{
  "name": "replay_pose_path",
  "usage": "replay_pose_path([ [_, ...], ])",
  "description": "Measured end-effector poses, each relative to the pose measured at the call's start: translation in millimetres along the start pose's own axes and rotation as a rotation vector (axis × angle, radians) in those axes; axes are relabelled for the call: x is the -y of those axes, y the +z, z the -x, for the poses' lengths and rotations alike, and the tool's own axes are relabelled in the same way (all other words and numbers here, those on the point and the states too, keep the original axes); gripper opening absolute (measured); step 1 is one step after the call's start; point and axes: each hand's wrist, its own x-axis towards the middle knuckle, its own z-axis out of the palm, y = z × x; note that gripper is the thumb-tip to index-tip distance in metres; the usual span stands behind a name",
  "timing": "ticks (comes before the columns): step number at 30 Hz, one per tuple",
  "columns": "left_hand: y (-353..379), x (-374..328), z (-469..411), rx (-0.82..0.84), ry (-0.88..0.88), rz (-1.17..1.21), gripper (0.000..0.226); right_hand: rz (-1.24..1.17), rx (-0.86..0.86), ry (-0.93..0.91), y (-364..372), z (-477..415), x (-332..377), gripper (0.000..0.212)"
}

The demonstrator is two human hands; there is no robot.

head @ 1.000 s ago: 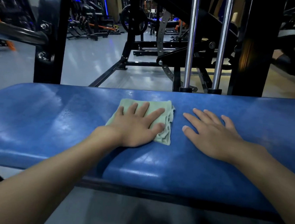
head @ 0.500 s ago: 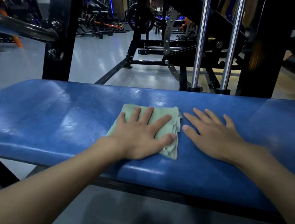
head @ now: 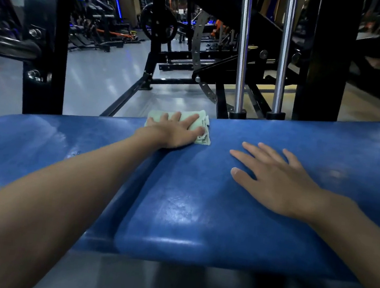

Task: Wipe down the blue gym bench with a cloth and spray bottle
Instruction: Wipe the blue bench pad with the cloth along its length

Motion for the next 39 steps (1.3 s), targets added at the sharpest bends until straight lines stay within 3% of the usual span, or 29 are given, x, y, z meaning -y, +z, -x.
replay_pose_path([
  [12,37,3,184,-0.078,0.178,-0.087,0.078,0.060,0.032,0.051,-8,4,9,0.058],
  [16,42,6,215,-0.096,0.186,-0.082,0.082,0.008,-0.041,0.050,-13,-3,21,0.055],
  [21,35,8,176,-0.063,0.168,-0.067,0.080,0.028,0.039,0.018,2,-1,28,0.060],
  [26,21,15,90,-0.023,0.114,-0.047,0.065,0.041,0.013,0.018,5,-4,27,0.059],
  [32,2,23,-3,-0.006,0.043,-0.015,0.069,0.039,-0.005,0.010,7,-5,26,0.058],
  [39,9,20,20,-0.014,0.052,-0.043,0.068,0.028,-0.003,0.013,6,-4,27,0.059],
])
